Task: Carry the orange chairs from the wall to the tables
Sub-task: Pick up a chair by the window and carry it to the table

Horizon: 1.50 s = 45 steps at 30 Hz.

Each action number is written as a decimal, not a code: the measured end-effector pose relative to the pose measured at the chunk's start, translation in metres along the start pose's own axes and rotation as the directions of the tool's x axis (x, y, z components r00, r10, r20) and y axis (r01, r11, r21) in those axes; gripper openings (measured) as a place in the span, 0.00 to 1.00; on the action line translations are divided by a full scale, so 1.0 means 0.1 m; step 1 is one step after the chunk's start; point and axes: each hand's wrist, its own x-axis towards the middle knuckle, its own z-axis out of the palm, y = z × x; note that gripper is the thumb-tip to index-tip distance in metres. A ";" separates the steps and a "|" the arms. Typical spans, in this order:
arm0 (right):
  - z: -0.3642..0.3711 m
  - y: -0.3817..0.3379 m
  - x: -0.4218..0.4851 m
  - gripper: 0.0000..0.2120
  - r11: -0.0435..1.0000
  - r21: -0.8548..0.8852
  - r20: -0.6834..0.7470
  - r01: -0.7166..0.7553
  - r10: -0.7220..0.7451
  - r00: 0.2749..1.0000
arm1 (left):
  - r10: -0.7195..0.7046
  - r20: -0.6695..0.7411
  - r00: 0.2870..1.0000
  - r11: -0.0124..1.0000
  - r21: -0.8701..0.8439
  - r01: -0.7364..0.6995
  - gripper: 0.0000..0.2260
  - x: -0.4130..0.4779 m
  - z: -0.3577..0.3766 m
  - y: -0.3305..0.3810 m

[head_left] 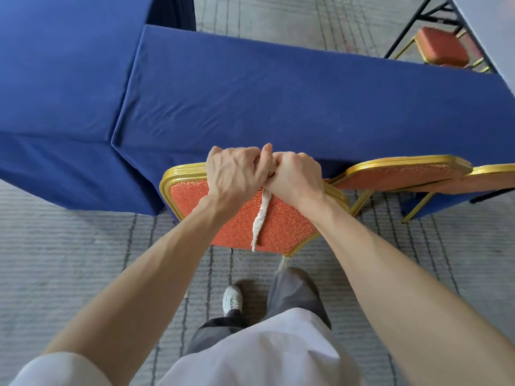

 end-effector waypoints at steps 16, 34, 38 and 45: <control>-0.20 0.22 -0.44 0.19 0.967 -0.208 0.221 0.146 -0.099 0.970 | -0.015 0.083 0.996 1.000 0.023 0.013 0.29 -0.44 0.14 0.28; 0.56 0.74 0.29 0.22 0.964 -0.098 0.441 0.247 -0.181 0.879 | -0.007 0.243 0.970 0.996 0.091 -0.015 0.25 -0.01 1.09 -0.21; 0.58 0.86 0.54 0.20 0.951 -0.044 0.459 0.304 -0.251 0.852 | 0.044 0.299 0.953 0.998 0.034 -0.056 0.25 0.17 1.12 -0.20; 0.46 0.85 0.88 0.18 0.943 -0.001 0.593 0.334 -0.268 0.759 | 0.029 0.320 0.947 0.999 0.013 -0.035 0.24 0.43 1.13 -0.22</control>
